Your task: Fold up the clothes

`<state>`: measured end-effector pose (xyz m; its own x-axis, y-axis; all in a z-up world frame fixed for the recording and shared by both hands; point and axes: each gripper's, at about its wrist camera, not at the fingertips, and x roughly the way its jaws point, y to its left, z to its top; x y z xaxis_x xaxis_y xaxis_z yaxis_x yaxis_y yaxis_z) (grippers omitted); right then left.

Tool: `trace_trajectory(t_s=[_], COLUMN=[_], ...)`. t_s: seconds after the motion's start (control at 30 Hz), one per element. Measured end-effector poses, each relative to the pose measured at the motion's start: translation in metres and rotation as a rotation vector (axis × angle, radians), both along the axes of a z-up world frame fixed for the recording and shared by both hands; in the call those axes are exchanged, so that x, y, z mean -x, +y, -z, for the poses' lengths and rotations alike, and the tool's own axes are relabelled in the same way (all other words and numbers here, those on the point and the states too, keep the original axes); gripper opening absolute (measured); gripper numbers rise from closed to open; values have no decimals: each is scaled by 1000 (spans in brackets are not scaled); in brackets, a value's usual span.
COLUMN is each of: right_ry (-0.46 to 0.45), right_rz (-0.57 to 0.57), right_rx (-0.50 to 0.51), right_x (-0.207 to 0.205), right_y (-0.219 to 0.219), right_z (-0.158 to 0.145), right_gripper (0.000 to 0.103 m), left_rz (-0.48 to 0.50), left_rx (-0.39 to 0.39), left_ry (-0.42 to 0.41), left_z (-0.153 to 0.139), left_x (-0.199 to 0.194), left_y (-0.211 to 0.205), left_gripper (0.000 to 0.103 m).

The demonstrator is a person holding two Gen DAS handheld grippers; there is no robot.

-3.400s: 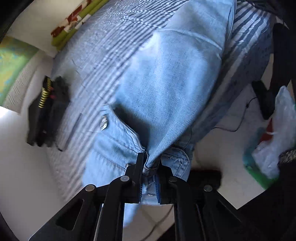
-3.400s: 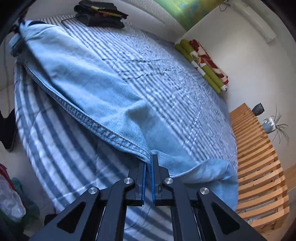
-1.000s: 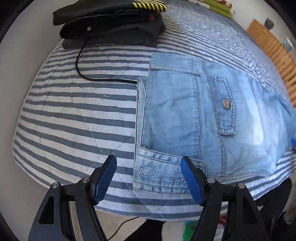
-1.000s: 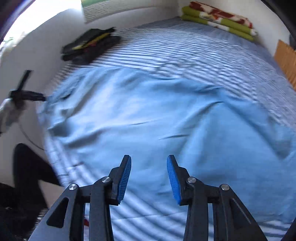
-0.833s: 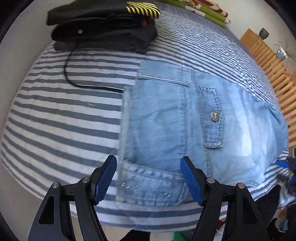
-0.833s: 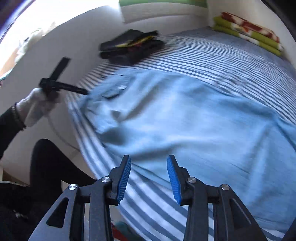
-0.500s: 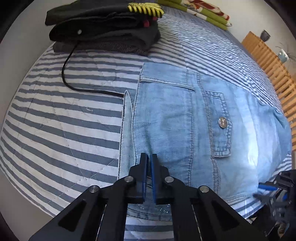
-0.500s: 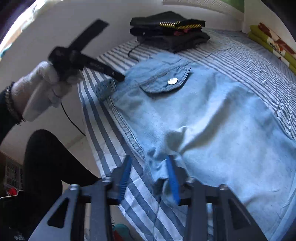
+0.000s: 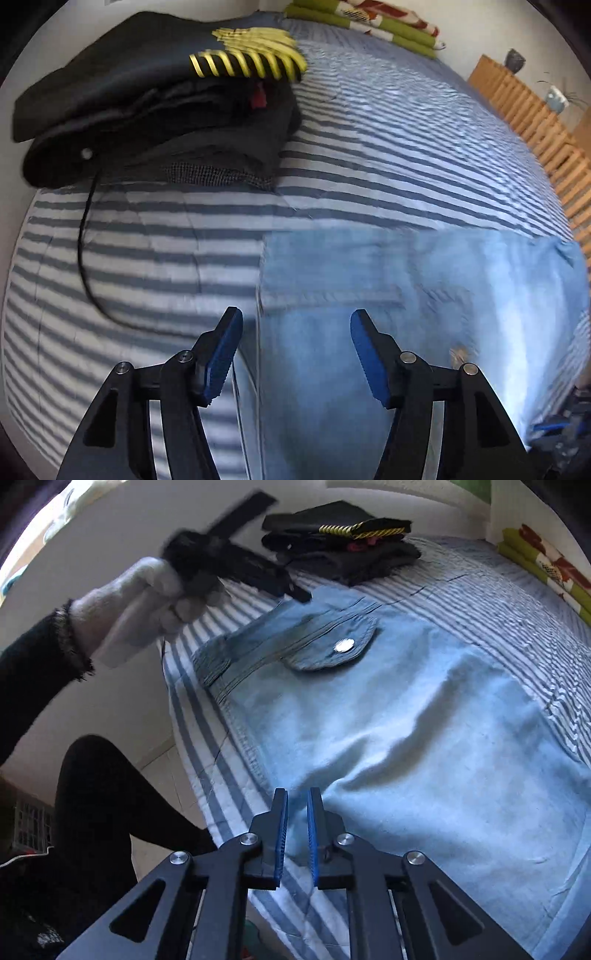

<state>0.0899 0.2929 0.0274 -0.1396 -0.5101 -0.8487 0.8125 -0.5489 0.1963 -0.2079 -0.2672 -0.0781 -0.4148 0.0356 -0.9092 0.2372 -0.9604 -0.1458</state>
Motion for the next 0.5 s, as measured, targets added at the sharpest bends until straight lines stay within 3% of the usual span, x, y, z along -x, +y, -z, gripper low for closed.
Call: trace_trajectory(t_s=[0.03,0.07,0.1,0.17,0.2,0.27,0.4,0.5], right_ry=[5,18,32,72,76,42,47,-48], right_rz=[19,37,41,51,50,8,-79,-236], right_rx=[8,15,20,30,45,92,107,107], right_x=[9,19,28,60,74,113,173,195], right_y=[4,7,8,0,-6,-34,-106,-155], right_z=[-4,-11,-16,-31,-38,-47,-43,-29], right_gripper=[10,10,11,20,33,48,48,50], left_rz=[-14,-24,-12,21,29,22,63,119], left_rx=[-46,-102,-128,-91,-93,-108,-104,-83], left_ry=[-4,9,30,73,95,148,249,295], left_z=[6,9,8,2,-1,-11,-35,-53], left_x=[6,9,10,4,0,-14,-44,-59], left_y=[-4,-8,-9,-7,-7,-8,1,14], left_gripper=[64,51,29,16,14,13,8,6])
